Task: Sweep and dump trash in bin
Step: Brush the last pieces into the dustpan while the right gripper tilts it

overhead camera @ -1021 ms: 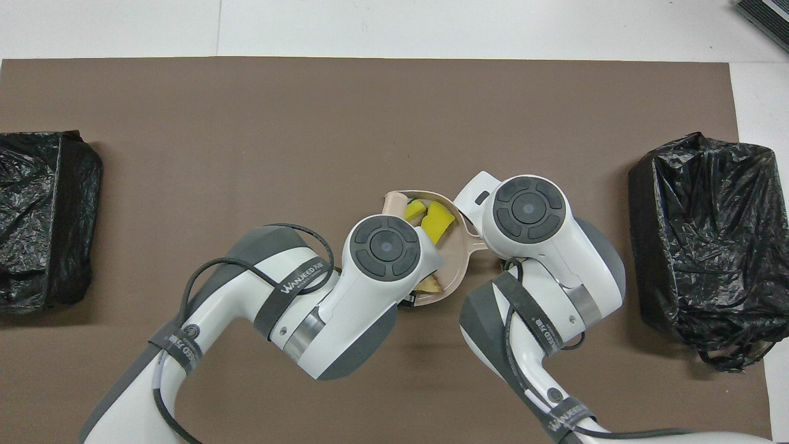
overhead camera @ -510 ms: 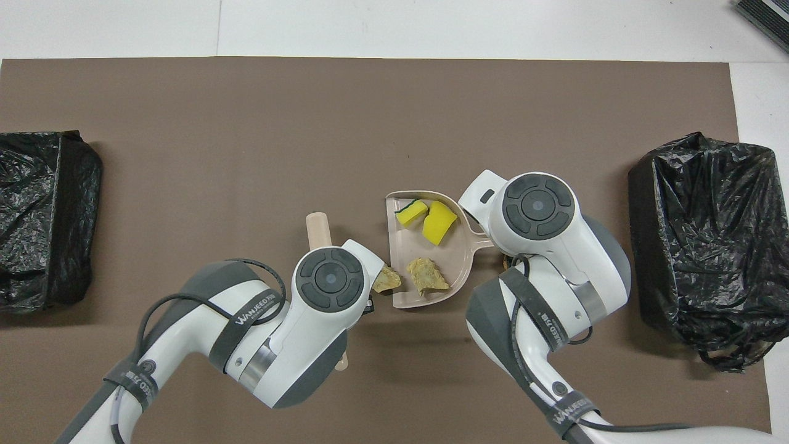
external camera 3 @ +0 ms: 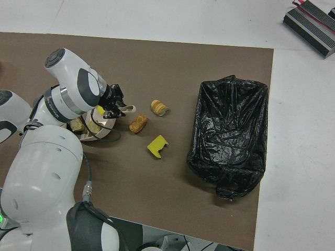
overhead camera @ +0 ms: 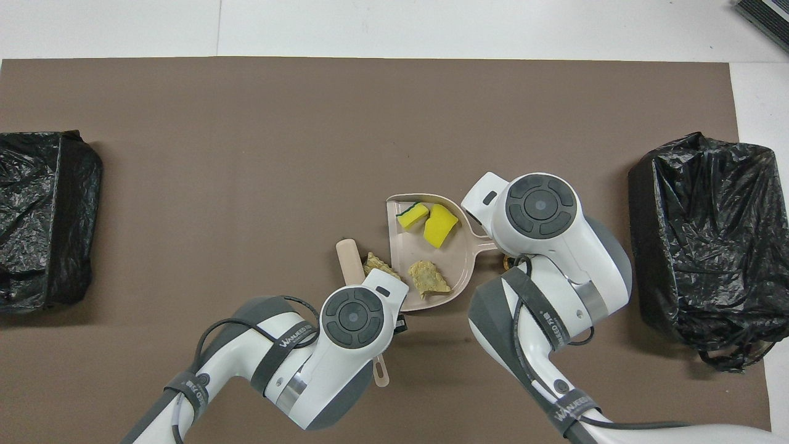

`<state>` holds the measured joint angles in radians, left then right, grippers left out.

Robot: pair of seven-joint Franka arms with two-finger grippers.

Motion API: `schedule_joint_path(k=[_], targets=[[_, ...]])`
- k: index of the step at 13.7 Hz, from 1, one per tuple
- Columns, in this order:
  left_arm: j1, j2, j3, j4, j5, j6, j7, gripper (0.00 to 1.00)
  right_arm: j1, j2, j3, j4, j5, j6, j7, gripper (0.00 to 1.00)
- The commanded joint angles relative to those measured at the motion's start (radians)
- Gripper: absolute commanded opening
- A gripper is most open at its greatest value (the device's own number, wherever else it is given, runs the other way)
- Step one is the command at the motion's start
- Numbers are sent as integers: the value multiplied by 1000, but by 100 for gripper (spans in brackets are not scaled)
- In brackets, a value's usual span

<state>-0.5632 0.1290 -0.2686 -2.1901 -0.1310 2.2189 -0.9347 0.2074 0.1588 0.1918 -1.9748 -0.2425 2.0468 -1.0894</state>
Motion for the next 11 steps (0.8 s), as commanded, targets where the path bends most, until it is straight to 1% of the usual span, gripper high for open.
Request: schedule_joint_path(k=[1,4,6,7,9,11], targets=[[-41,67,8,48,-91,37,79,0,-14,-16,8,-27,26,15,-33,0],[-82,83,0,140,-101,35,64,0,-14,-16,8,-27,26,15,-32,0],[-92,118,-1,217,-114,28,47,0,-14,-16,8,-30,26,15,-33,0],[-92,124,-3,236,-114,27,39,0,-14,-18,8,-32,26,15,-32,0],[-89,107,-1,231,-116,-2,39,0,-16,-18,8,-32,26,15,-33,0],[-78,51,5,237,-114,-129,37,0,-34,-19,8,-44,28,22,-43,0]])
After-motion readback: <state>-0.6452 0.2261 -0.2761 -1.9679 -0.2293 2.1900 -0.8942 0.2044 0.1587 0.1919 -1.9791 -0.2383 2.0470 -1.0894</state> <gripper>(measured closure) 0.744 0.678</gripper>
